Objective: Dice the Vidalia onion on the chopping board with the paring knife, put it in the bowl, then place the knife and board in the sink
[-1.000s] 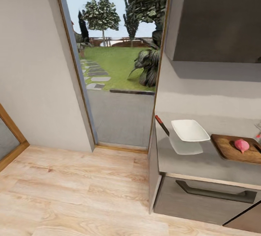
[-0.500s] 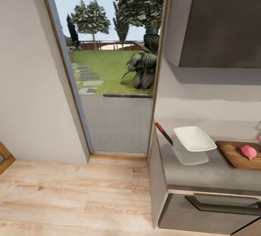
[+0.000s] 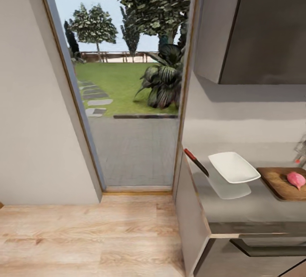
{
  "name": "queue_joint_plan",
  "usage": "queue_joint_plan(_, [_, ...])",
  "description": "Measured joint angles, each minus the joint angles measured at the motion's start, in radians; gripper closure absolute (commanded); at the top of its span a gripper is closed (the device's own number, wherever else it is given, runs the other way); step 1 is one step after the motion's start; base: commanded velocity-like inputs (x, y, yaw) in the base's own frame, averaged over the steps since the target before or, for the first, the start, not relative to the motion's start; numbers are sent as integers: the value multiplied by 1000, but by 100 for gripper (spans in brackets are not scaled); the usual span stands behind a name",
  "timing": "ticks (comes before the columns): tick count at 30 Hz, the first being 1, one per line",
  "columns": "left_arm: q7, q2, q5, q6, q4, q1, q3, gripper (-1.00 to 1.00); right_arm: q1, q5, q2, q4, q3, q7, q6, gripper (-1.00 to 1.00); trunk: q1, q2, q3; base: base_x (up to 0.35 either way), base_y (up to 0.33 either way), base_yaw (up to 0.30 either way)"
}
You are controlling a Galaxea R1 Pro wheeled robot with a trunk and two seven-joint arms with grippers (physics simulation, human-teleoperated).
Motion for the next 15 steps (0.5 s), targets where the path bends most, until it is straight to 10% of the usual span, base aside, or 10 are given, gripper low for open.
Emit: queue_joint_plan(15, [0,1,0,0,0,0,0,-100,0,0,0,0,0,0,0,-100,0,0,22,121,263,-154])
